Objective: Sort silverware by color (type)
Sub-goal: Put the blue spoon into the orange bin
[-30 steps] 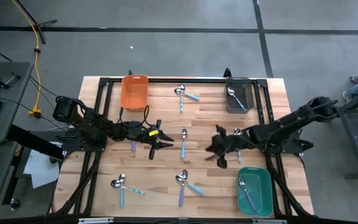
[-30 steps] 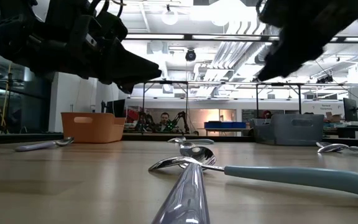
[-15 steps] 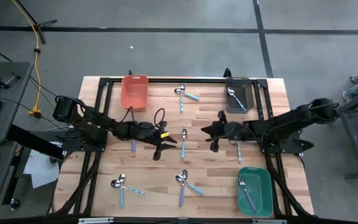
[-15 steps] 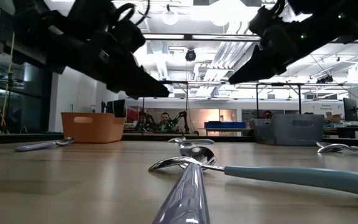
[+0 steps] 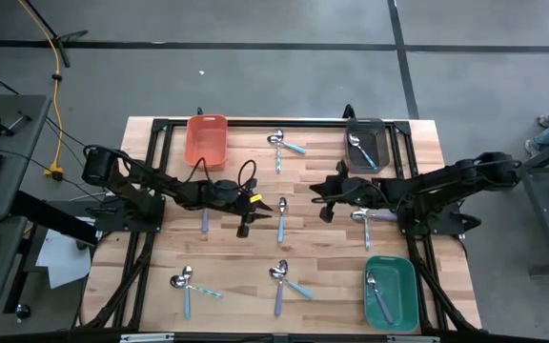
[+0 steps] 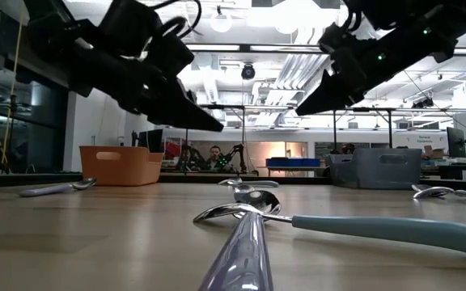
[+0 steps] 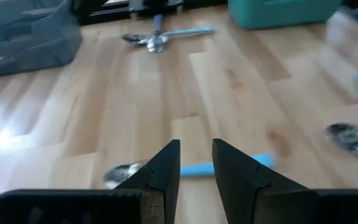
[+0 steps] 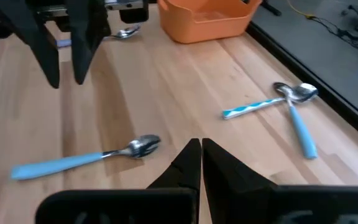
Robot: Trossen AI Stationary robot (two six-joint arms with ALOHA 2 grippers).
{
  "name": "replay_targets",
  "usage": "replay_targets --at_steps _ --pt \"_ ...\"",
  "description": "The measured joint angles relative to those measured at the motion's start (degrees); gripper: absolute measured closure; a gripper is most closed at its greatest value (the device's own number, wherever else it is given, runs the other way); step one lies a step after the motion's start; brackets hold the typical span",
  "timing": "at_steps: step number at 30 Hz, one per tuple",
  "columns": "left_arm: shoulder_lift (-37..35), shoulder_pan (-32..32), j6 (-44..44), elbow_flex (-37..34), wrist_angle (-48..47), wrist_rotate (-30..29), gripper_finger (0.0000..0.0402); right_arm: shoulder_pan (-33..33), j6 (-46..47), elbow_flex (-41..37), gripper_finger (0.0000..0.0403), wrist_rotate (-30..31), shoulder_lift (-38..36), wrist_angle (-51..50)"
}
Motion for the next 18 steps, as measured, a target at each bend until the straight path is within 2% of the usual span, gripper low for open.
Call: replay_targets --at_steps 4,6,18 --pt "0.00 2.60 0.55 0.00 -1.28 -6.25 0.0314 -2.09 0.06 0.00 0.0403 0.02 0.00 -0.68" --pt "0.00 3.80 0.34 0.00 -1.41 -7.56 0.0314 -2.80 1.18 0.00 0.0403 0.10 0.00 -1.22" --pt "0.04 7.25 -1.04 1.11 0.34 -7.72 0.0314 -4.99 0.06 0.00 0.0401 -0.02 0.00 -1.46"
